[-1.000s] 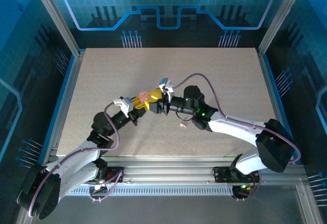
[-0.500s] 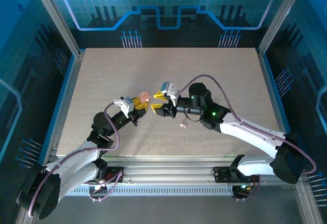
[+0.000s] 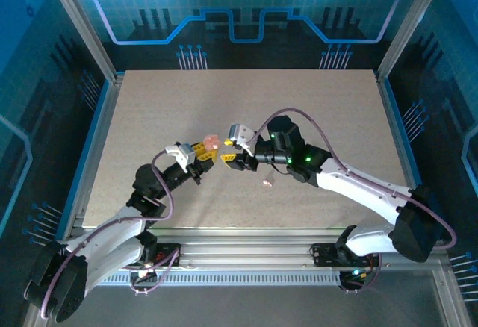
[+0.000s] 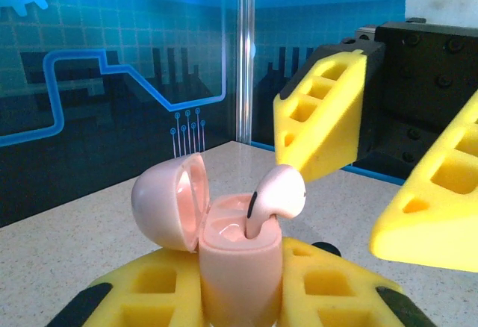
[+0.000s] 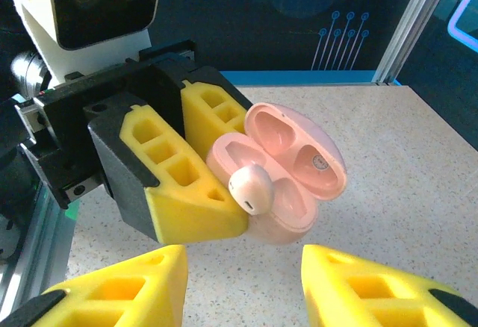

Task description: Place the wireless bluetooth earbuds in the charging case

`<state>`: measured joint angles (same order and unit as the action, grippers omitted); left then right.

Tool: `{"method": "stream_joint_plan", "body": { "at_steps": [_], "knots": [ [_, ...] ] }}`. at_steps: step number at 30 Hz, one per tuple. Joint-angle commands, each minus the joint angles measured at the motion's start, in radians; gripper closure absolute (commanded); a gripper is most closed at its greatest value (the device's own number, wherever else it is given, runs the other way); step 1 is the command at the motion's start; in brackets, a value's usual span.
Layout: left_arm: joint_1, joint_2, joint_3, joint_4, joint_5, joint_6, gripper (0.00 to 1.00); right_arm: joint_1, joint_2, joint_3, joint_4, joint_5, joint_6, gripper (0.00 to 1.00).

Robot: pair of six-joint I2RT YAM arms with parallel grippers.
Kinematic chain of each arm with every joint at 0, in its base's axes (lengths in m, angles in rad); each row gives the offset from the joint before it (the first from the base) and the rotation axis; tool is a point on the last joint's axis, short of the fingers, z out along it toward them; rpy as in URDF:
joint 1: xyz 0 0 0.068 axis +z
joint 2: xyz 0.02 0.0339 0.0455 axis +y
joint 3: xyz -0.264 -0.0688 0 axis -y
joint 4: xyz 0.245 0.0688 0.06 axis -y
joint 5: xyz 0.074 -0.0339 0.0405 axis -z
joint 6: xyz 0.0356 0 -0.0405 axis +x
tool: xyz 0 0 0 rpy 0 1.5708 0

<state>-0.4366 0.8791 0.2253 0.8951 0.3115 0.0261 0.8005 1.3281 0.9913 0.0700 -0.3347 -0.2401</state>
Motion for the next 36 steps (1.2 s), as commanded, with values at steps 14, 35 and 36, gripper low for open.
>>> {"method": "stream_joint_plan", "body": {
  "at_steps": [14, 35, 36],
  "knots": [
    [0.002, -0.013, 0.011, 0.015, 0.014, 0.009, 0.84, -0.009, 0.057, 0.093, -0.009, -0.127, -0.016, 0.62],
    [0.002, -0.009, 0.012, 0.012, 0.012, 0.009, 0.84, -0.001, 0.097, 0.137, 0.001, -0.197, -0.008, 0.75],
    [0.003, -0.012, 0.010, 0.011, 0.012, 0.009, 0.84, 0.000, 0.100, 0.141, 0.000, -0.199, -0.007, 0.75]
  ]
}}
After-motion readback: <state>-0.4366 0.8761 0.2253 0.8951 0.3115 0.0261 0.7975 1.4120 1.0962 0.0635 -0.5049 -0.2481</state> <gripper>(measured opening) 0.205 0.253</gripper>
